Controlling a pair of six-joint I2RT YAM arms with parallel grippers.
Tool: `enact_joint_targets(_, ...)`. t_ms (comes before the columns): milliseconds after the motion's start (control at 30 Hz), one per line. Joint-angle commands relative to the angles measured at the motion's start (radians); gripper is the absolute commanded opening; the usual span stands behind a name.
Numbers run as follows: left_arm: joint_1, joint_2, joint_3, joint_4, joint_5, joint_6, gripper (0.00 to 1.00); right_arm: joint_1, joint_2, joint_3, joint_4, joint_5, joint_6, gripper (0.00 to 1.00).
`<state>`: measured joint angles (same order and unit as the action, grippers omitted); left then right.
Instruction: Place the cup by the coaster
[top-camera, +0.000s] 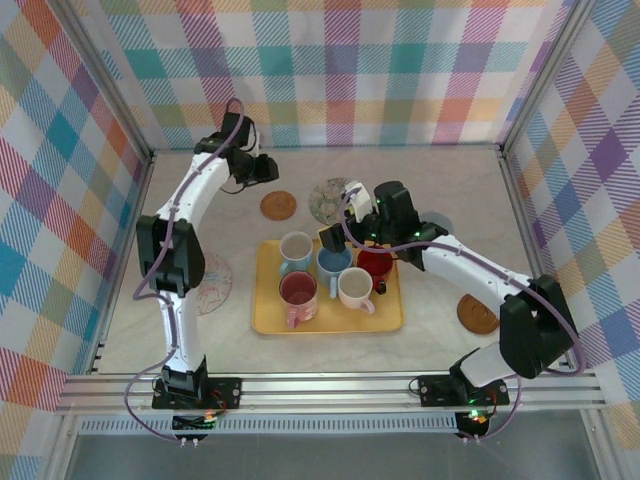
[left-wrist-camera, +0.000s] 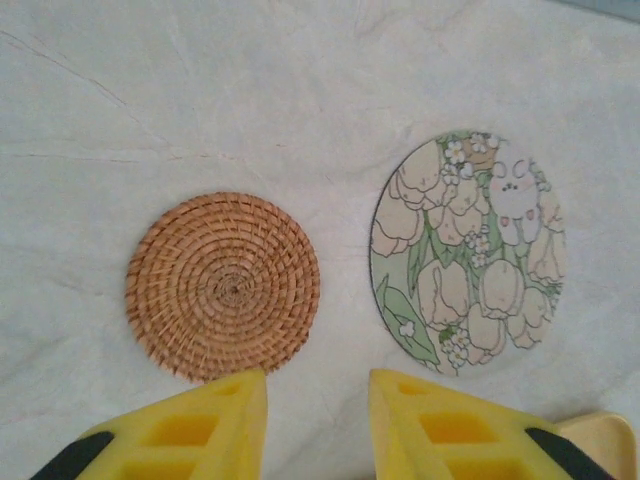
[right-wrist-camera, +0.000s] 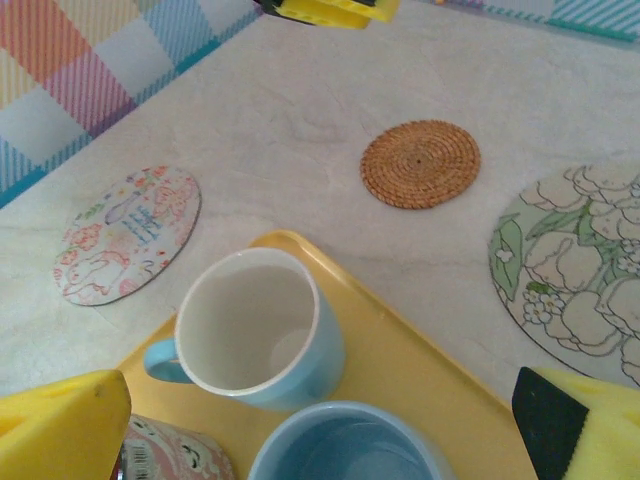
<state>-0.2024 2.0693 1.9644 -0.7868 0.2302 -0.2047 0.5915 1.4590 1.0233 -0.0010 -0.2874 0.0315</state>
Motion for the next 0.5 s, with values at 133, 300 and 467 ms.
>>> enact_joint_targets(133, -0.012, -0.258, -0.155, -0.057, -0.107, 0.036, 0.52, 0.036, -0.043, 0.071, -0.069, -0.110, -0.097, 0.99)
enact_joint_targets(300, -0.012, -0.390, -0.271, -0.066, -0.150, 0.038, 0.65, 0.059, -0.059, 0.070, -0.095, -0.118, -0.119, 0.99)
enact_joint_targets(467, -0.012, -0.481, -0.428, -0.046, -0.150, 0.007, 0.76, 0.106, -0.090, 0.008, -0.041, -0.106, -0.110, 0.99)
